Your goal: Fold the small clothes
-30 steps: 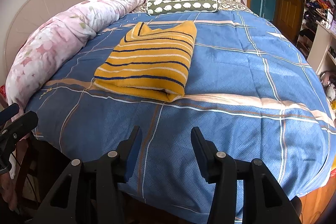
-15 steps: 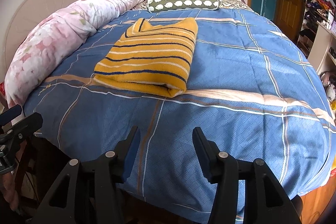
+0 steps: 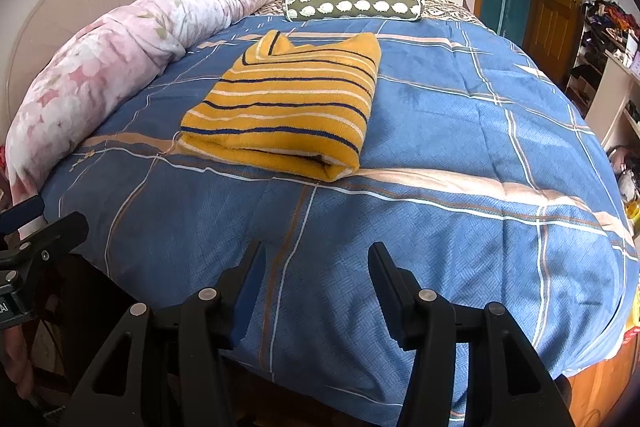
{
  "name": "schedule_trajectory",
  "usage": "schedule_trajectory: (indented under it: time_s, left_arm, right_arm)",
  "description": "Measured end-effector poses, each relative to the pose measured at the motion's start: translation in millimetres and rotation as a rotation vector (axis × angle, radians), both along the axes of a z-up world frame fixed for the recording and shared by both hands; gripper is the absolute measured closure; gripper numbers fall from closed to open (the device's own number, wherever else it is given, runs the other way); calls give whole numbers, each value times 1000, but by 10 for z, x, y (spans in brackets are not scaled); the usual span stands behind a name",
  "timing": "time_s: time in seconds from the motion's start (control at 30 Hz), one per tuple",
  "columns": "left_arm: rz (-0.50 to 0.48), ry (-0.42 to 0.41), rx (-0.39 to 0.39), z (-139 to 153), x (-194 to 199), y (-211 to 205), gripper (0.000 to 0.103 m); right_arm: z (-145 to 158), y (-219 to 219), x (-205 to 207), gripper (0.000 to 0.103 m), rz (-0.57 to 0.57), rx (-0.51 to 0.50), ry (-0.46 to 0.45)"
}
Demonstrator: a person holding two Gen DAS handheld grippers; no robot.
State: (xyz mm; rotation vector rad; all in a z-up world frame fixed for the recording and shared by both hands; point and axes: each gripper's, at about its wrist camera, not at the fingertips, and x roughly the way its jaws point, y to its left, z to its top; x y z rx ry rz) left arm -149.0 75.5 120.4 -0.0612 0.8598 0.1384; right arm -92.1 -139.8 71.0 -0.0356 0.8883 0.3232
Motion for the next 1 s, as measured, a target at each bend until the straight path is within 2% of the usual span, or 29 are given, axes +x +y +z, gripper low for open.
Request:
schedule_trajectory:
  time_s: [0.6,1.0]
  left_arm:
    - [5,46,-17,-172,45,48,0]
    - [18,106,-12,-348,193,46,0]
  right_arm:
    - [-115,17,44,41,-24,2,12]
    - [-128,49,54,41,-46,-53,-82]
